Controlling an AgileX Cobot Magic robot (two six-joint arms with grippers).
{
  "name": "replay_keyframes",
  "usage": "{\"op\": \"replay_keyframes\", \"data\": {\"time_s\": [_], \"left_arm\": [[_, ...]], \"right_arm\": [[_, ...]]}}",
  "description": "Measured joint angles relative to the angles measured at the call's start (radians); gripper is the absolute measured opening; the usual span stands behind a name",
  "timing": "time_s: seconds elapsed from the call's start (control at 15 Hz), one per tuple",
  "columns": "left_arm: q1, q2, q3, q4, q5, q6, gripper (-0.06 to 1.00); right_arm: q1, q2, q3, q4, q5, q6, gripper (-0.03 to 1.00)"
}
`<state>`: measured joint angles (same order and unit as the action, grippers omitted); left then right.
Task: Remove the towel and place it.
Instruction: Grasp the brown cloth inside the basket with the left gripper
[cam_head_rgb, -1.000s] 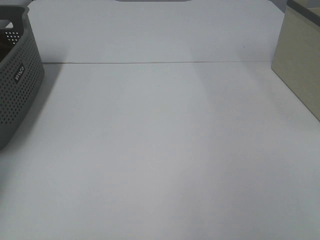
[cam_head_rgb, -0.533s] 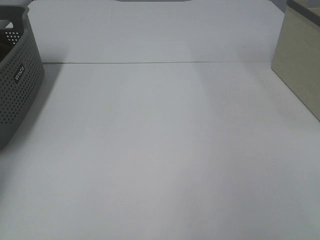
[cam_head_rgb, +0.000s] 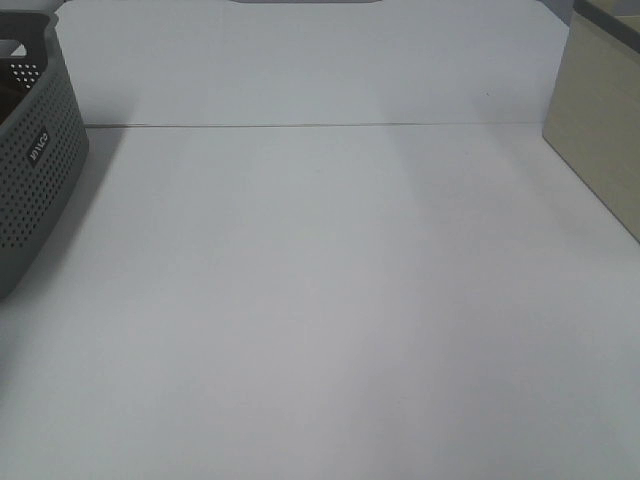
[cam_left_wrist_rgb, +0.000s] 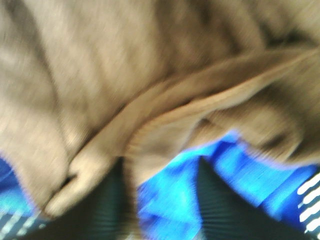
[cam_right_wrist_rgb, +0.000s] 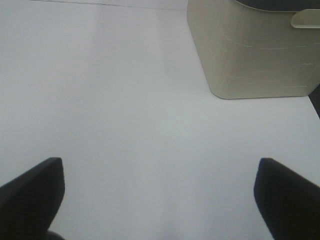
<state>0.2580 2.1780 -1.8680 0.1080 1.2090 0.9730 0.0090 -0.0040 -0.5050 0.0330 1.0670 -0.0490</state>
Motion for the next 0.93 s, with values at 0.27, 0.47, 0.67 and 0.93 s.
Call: {"op": "replay_keyframes", "data": {"time_s": [0.27, 0.47, 0.67, 0.93], "left_arm": [[-0.003, 0.000, -0.018, 0.072, 0.001, 0.000, 0.00], [-0.019, -0.020, -0.071, 0.069, 0.003, -0.019, 0.00], [-0.060, -0.116, -0.141, 0.060, 0.004, -0.043, 0.00], [-0.137, -0.238, -0.218, 0.052, 0.006, -0.052, 0.00]], "right_arm": [[0.000, 0.000, 0.000, 0.000, 0.000, 0.000, 0.99], [0.000, 0.000, 0.000, 0.000, 0.000, 0.000, 0.99], [0.000, 0.000, 0.000, 0.000, 0.000, 0.000, 0.99], [0.000, 0.000, 0.000, 0.000, 0.000, 0.000, 0.99]]}}
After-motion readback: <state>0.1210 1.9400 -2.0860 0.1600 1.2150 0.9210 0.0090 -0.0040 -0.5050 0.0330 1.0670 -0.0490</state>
